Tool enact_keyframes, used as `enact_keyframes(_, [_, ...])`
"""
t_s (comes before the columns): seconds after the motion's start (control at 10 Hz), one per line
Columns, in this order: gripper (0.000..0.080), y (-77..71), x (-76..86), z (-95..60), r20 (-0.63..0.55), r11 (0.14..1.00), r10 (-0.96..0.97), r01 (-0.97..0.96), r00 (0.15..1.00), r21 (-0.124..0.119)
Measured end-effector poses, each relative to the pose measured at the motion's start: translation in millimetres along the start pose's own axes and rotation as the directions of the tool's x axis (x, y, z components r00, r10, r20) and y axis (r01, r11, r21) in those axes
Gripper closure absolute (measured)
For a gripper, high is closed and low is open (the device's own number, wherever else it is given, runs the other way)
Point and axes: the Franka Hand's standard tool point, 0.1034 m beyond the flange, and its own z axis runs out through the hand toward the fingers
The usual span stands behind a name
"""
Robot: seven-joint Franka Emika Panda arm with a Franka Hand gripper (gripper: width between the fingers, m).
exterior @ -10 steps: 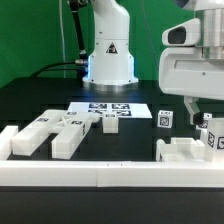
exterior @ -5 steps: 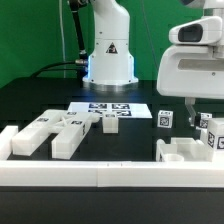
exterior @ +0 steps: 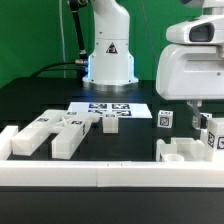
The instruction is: Assemble chair
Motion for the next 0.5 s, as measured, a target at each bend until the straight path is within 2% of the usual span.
enact_keyframes(0.1, [0.0403,0.0,0.0,0.0,0.0,1.0,0.001,-0.001,1.0,0.0])
enact_keyframes(0.2, [0.0403,0.3,0.1,-0.1,0.0,1.0,0.001,-0.001,1.0,0.0])
enact_keyframes(0.3, [0.0511,0.3,0.1,0.0,-0.001,1.0,0.001,-0.001,1.0,0.0])
enact_keyframes(0.5, [0.0511,0.8,0.2,0.0,-0.003,1.0,0.023,-0.023,1.0,0.001])
